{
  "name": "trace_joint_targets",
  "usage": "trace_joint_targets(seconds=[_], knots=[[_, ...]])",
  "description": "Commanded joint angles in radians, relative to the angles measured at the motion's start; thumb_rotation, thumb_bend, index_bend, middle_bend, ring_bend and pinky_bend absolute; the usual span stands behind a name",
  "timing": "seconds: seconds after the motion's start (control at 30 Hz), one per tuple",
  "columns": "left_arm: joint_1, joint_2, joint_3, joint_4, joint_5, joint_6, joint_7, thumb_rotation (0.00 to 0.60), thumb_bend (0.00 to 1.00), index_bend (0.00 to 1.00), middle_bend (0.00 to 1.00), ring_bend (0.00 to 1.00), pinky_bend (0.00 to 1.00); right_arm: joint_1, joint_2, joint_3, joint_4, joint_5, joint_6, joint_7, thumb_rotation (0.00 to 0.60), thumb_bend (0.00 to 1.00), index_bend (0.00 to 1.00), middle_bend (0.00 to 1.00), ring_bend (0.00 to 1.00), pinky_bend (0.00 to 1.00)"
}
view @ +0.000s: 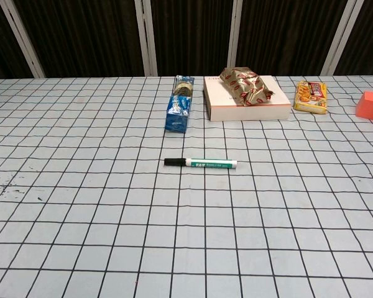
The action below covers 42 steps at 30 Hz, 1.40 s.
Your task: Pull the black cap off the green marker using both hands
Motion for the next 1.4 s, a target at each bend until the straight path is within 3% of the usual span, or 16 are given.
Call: trace_joint_targets(seconds=[0.03, 0.87, 1.17, 1.4], knots=[[-0.003, -0.003, 0.001, -0.005, 0.006, -0.002, 0.011, 0.600, 0.25, 0.13, 0.04, 0.00, 0.00, -0.002, 0.014, -0.001, -0.021, -0.005, 0.008, -0.016, 0.600, 0.19, 0.10, 0.07, 0.12, 0.07], [-0.012, -0.010, 0.001, -0.017, 0.016, -0.012, 0.056, 0.600, 0.25, 0.12, 0.01, 0.00, 0.00, 0.027, 0.006, 0.001, -0.128, -0.008, -0.019, -0.089, 0.600, 0.19, 0.11, 0.07, 0.12, 0.07], [-0.014, -0.005, -0.001, -0.021, 0.017, -0.012, 0.065, 0.600, 0.25, 0.12, 0.01, 0.00, 0.00, 0.114, -0.037, 0.049, -0.267, 0.042, -0.101, -0.255, 0.600, 0.19, 0.22, 0.07, 0.12, 0.07], [-0.026, -0.020, -0.003, 0.012, 0.004, -0.035, 0.056, 0.600, 0.25, 0.10, 0.01, 0.00, 0.00, 0.269, -0.156, 0.133, -0.416, 0.247, -0.247, -0.505, 0.600, 0.19, 0.29, 0.07, 0.12, 0.07]])
